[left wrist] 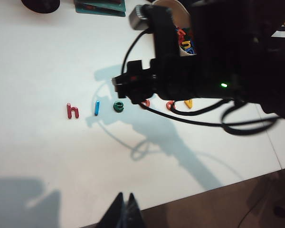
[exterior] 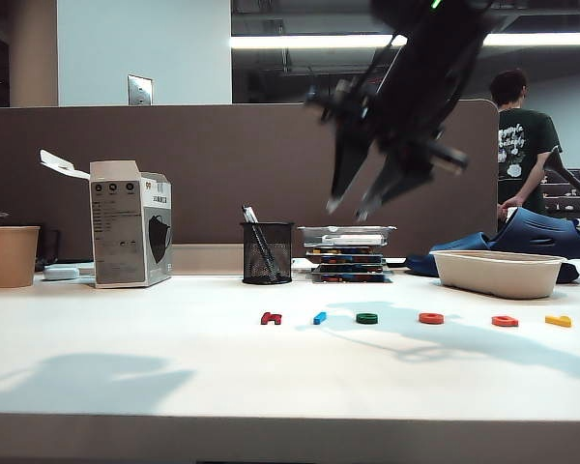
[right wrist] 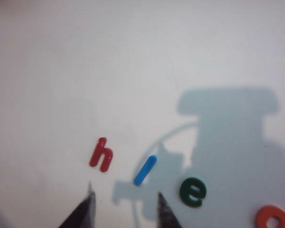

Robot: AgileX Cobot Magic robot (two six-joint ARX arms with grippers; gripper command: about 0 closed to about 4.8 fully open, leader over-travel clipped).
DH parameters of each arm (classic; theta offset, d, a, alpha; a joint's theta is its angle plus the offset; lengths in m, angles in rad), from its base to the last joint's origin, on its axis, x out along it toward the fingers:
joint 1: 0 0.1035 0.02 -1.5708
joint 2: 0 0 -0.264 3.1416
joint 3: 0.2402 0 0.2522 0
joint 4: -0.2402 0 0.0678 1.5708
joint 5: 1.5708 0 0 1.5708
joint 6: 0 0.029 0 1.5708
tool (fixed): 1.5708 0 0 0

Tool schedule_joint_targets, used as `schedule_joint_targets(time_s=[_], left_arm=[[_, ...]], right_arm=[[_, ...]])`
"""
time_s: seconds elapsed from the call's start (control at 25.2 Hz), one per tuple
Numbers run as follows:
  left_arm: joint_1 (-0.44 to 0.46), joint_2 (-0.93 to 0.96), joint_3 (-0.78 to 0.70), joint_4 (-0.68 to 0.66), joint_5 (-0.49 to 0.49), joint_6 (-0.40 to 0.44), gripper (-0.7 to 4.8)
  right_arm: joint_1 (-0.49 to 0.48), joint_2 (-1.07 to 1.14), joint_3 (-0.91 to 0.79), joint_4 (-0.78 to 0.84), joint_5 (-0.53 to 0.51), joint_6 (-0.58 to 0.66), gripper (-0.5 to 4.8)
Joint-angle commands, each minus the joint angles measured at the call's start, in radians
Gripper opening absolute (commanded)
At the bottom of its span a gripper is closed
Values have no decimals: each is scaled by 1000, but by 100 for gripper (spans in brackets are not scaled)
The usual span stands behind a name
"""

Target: Select the appropriate letters from the row of letter magnets placed on the table to arrange into the word "love".

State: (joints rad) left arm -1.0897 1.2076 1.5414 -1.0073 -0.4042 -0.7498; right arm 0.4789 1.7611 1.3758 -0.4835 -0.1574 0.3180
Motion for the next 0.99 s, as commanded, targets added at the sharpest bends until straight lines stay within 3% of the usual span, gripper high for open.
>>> schedule_joint_targets(time_s=[0.04,0.12,0.52,0.99], left_arm=[[-1,-2,2,7,-3,1,-5],[-1,-2,2,6,-3,1,-5],[-1,-2,2,7,-3,1,-5],[0,-2,2,7,-3,1,-5]], right_arm=[[2,107,113,-93,-12,5,196],[2,162,169,-139,-34,4,230],[90,233,188,-139,29,-5,230],[89,312,188,-149,85,-4,230]])
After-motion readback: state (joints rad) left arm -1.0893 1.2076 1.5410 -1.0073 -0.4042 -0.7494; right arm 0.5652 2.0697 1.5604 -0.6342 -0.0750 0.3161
